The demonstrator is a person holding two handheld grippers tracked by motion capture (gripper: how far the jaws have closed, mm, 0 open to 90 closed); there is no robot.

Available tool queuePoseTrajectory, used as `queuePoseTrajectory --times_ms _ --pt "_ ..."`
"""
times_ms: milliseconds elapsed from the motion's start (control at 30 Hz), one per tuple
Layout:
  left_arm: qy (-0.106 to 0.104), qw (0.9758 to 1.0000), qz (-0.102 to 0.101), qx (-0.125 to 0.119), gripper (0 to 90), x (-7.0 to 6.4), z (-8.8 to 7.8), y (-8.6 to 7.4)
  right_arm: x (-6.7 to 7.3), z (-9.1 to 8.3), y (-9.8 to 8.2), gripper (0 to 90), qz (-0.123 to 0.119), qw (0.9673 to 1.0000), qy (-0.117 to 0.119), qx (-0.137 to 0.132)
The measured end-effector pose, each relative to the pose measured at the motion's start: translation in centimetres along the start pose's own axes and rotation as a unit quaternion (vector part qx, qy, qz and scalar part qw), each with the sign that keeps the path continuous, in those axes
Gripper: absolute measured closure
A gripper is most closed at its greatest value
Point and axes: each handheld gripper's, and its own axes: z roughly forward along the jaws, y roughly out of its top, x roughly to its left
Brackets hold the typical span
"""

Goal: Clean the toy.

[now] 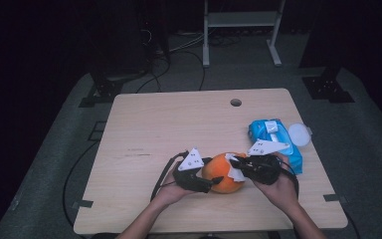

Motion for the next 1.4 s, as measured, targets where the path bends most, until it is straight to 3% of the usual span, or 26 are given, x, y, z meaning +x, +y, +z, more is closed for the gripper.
queuePoseTrajectory --times_ms 100,167,267,333,467,567,667,733,833,933,1033,1167,1300,1400 --pt "0.004 0.9999 0.015 0.005 28.7 -0.4 0.1 0.1 1.0 0.2 0.2 80.6 -0.009 0.9999 0.004 -0.003" --pt "0.006 0.9995 0.029 0.009 29.5 -0.6 0.1 0.1 2.0 0.5 0.5 80.6 -0.014 0.9996 0.026 -0.004" --pt "0.009 0.9993 0.035 0.013 30.7 -0.5 0.0 0.0 3.2 1.0 0.7 80.6 -0.041 0.9988 0.026 0.005" --pt "0.009 0.9994 0.032 0.011 31.4 -0.3 -0.1 -0.2 2.9 0.9 0.7 80.6 -0.04 0.9989 0.026 0.006" --pt "0.004 0.9997 0.022 0.009 31.7 0.1 -0.2 -0.6 1.0 0.3 0.1 80.6 -0.01 0.9999 0.011 0.002" --pt "-0.002 0.9998 0.017 0.009 28.9 0.2 -0.2 -0.4 0.4 0.2 -0.3 80.6 0.002 0.9999 0.014 -0.001" --pt "-0.009 1.0 -0.001 -0.004 19.4 0.4 -0.4 0.1 1.2 0.5 -0.2 80.6 -0.008 0.9999 0.014 -0.004" --pt "-0.011 0.9999 0.004 0.0 20.1 0.3 -0.3 0.1 2.1 0.9 -0.1 80.6 -0.021 0.9994 0.028 -0.005" --pt "-0.005 0.9999 0.015 0.003 25.9 0.4 -0.3 -0.4 3.0 1.4 0.0 80.6 -0.042 0.9988 0.023 0.004" --pt "-0.002 0.9999 0.012 0.005 30.1 0.7 -0.5 -0.6 2.3 1.2 -0.1 80.6 -0.033 0.9992 0.022 0.003" --pt "-0.003 1.0 0.003 0.007 30.9 1.1 -0.7 -1.0 1.4 1.0 -0.5 80.6 -0.038 0.9993 0.001 0.007" --pt "-0.009 0.9999 -0.004 0.007 31.2 1.3 -0.7 -1.3 0.6 0.8 -0.9 80.6 -0.019 0.9998 -0.001 0.011" --pt "-0.006 0.9999 -0.005 0.009 30.2 1.3 -0.5 -1.3 1.7 1.0 -0.7 80.6 -0.028 0.9996 -0.001 0.009" --pt "-0.006 0.9999 -0.005 0.011 29.9 1.3 -0.6 -1.4 3.0 1.6 -0.5 80.5 -0.038 0.9989 0.026 0.006"
